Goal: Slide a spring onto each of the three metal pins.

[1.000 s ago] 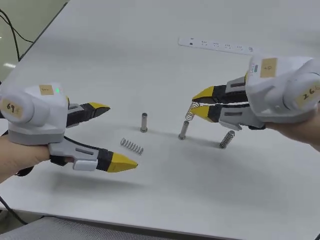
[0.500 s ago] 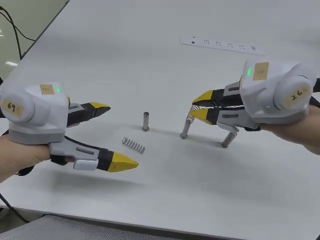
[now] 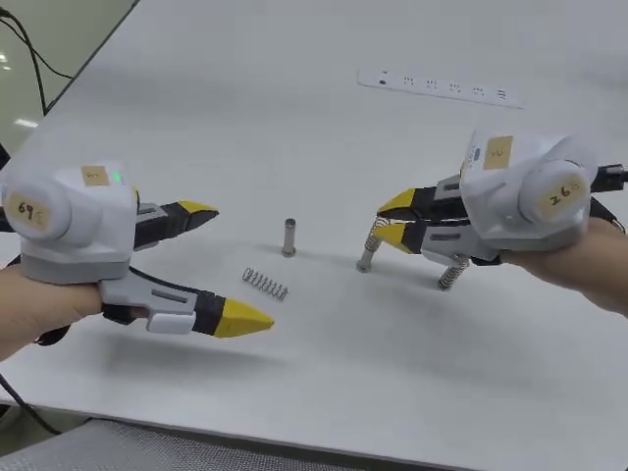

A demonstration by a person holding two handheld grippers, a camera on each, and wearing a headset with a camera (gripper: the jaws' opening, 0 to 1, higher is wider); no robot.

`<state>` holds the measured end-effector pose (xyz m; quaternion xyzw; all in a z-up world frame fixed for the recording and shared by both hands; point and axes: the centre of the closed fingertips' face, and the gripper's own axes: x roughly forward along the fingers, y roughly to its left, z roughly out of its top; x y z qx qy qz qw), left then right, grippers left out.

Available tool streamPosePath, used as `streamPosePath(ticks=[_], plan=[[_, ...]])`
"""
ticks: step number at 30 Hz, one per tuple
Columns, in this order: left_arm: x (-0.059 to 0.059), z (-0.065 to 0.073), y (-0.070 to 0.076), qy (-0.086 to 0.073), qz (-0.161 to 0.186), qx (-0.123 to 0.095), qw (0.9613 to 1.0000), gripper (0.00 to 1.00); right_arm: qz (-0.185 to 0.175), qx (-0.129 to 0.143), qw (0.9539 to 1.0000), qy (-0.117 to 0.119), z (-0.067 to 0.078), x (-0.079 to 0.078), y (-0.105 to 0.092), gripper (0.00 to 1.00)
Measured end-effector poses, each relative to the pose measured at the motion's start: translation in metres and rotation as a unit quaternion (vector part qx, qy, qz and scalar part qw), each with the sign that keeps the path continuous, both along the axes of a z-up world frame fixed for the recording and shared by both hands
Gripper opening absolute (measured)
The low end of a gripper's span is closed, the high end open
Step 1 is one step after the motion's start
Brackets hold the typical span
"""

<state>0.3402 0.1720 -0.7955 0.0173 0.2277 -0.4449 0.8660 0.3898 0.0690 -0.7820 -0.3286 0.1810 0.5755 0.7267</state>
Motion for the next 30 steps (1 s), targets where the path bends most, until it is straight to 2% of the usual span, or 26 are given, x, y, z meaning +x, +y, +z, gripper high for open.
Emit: streamPosePath(ticks=[3, 14, 21, 30], plan=[[0.000, 0.000, 0.000, 0.000, 0.001, 0.000, 1.0000, 0.95, 0.000, -0.007, 1.0000, 0.004, -0.009, 0.000, -0.001, 0.07], [0.000, 0.000, 0.000, 0.002, 0.003, -0.002, 1.0000, 0.95, -0.004, -0.022, 0.9995, 0.024, -0.029, -0.001, -0.004, 0.07], [0.000, 0.000, 0.000, 0.002, 0.004, -0.003, 1.0000, 0.95, -0.004, -0.026, 0.9992, 0.030, -0.037, -0.004, -0.007, 0.07], [-0.001, 0.001, -0.002, 0.002, 0.002, -0.004, 1.0000, 0.94, -0.011, -0.017, 0.9993, 0.032, -0.035, -0.002, -0.007, 0.08]])
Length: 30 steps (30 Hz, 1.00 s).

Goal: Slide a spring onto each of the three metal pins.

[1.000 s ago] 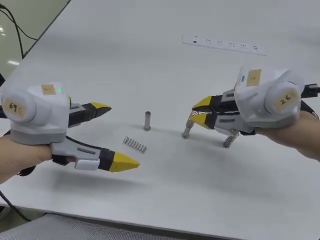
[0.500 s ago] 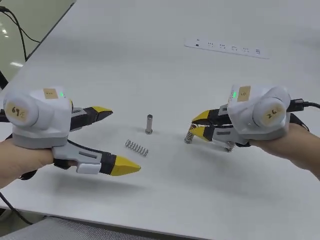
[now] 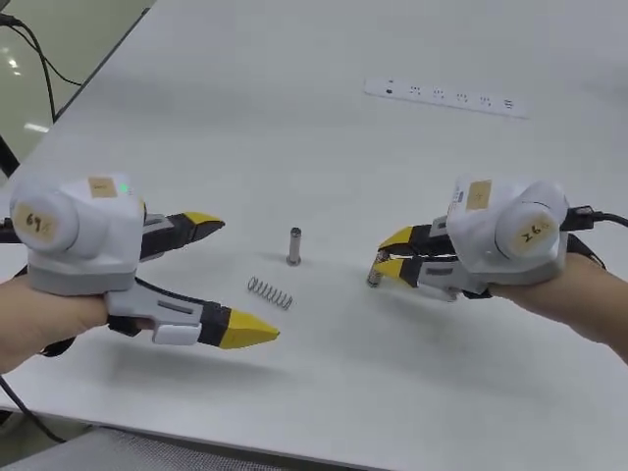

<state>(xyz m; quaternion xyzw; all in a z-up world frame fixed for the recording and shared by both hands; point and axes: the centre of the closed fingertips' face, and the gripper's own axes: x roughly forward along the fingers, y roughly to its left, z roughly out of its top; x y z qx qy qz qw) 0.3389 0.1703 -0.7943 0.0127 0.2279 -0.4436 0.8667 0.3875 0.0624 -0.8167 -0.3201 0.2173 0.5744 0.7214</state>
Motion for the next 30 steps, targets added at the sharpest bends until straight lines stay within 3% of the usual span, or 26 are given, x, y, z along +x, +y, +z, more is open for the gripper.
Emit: streamPosePath(ticks=[7, 21, 30], plan=[[0.000, 0.002, -0.001, -0.001, 0.000, -0.003, 1.0000, 0.94, -0.008, 0.006, 0.9999, 0.009, 0.002, -0.002, -0.003, 0.09], [0.001, 0.005, -0.005, -0.002, -0.009, -0.007, 0.9999, 0.94, -0.032, 0.055, 0.9979, 0.010, 0.031, -0.005, -0.005, 0.09], [0.000, 0.004, -0.004, 0.000, -0.009, -0.005, 0.9999, 0.93, -0.039, 0.076, 0.9962, 0.020, 0.040, -0.023, -0.009, 0.09]])
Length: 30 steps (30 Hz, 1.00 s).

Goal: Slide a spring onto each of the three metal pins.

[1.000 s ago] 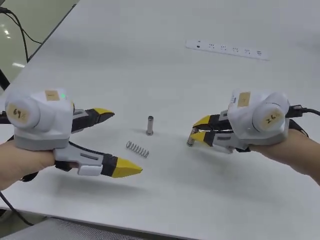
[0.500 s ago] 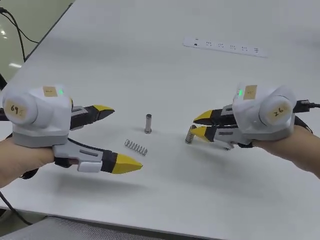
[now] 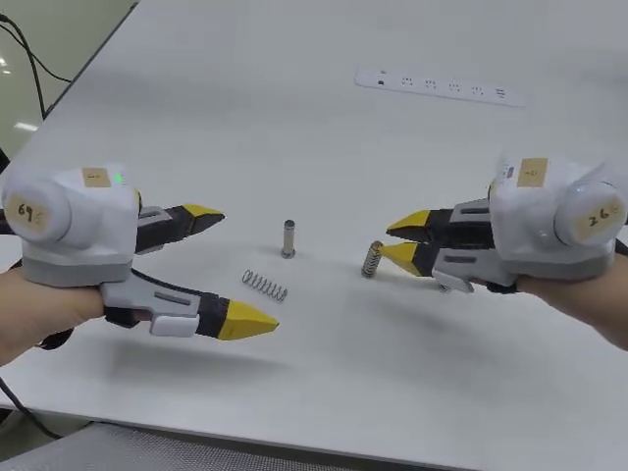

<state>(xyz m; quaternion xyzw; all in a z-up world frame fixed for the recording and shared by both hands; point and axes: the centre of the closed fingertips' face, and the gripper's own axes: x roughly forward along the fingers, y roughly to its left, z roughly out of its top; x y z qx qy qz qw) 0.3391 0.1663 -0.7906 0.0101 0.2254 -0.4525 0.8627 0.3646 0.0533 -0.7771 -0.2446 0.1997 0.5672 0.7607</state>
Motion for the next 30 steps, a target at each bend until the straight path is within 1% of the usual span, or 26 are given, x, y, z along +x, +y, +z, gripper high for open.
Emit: streamPosePath(ticks=[3, 9, 14, 20, 22, 23, 26, 30], plan=[[0.000, 0.001, 0.000, 0.001, 0.001, -0.001, 1.0000, 0.93, 0.004, 0.001, 1.0000, 0.004, -0.001, -0.007, 0.000, 0.09], [-0.001, 0.002, 0.000, -0.001, -0.001, -0.002, 1.0000, 0.93, 0.006, -0.004, 0.9998, 0.019, -0.015, -0.016, 0.000, 0.09], [-0.003, 0.002, 0.002, 0.001, -0.001, -0.001, 1.0000, 0.93, 0.003, -0.010, 0.9994, 0.033, -0.027, -0.019, -0.002, 0.09], [-0.004, 0.001, 0.003, 0.001, -0.001, 0.000, 1.0000, 0.93, 0.001, -0.024, 0.9987, 0.045, -0.040, -0.021, -0.006, 0.09], [-0.004, 0.002, 0.003, 0.002, -0.001, 0.000, 1.0000, 0.92, 0.006, -0.025, 0.9987, 0.045, -0.040, -0.022, -0.003, 0.09], [-0.004, 0.002, 0.003, 0.001, -0.001, 0.000, 1.0000, 0.92, 0.006, -0.020, 0.9986, 0.048, -0.038, -0.022, 0.001, 0.09], [-0.004, 0.002, 0.003, 0.001, -0.001, -0.001, 1.0000, 0.92, 0.013, -0.020, 0.9988, 0.044, -0.036, -0.021, 0.009, 0.09], [-0.003, 0.003, 0.005, 0.000, 0.000, 0.000, 1.0000, 0.92, 0.023, -0.013, 0.9988, 0.040, -0.030, -0.018, 0.024, 0.09]])
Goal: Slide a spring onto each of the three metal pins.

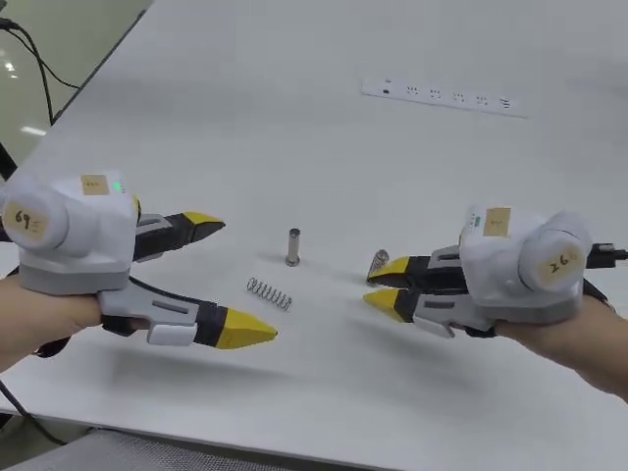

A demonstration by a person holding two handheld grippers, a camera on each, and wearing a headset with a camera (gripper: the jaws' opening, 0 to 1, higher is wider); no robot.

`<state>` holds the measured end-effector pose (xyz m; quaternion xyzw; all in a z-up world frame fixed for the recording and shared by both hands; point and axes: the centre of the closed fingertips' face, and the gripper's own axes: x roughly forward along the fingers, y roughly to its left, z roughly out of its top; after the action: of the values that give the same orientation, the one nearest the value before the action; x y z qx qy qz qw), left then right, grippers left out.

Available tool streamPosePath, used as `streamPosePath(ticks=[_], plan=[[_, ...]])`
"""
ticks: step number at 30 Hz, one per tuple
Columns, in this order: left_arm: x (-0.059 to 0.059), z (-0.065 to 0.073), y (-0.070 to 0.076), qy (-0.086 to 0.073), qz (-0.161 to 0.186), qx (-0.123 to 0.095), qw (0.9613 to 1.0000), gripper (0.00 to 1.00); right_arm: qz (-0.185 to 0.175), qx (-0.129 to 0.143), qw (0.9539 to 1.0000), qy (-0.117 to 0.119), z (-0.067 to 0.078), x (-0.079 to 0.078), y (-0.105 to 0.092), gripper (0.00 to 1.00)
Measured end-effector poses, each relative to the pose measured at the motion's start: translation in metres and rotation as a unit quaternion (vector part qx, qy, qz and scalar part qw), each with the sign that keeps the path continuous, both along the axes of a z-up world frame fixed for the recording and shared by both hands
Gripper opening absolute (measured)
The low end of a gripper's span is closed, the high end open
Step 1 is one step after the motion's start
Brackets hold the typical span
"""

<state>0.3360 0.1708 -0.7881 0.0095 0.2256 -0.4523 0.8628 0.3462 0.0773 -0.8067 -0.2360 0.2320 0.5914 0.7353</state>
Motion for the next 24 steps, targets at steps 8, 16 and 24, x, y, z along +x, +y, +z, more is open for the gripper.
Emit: streamPosePath(ticks=[8, 16, 24], plan=[[-0.001, -0.001, 0.000, 0.002, 0.000, 0.001, 1.0000, 0.92, 0.018, 0.017, 0.9997, -0.006, 0.011, -0.001, 0.027, 0.09], [-0.002, 0.000, 0.000, 0.001, 0.001, 0.000, 1.0000, 0.92, 0.023, 0.026, 0.9994, -0.008, 0.016, -0.001, 0.046, 0.09], [-0.003, 0.000, 0.001, 0.001, 0.000, -0.001, 1.0000, 0.92, 0.022, 0.042, 0.9989, -0.004, 0.018, -0.007, 0.067, 0.10]])
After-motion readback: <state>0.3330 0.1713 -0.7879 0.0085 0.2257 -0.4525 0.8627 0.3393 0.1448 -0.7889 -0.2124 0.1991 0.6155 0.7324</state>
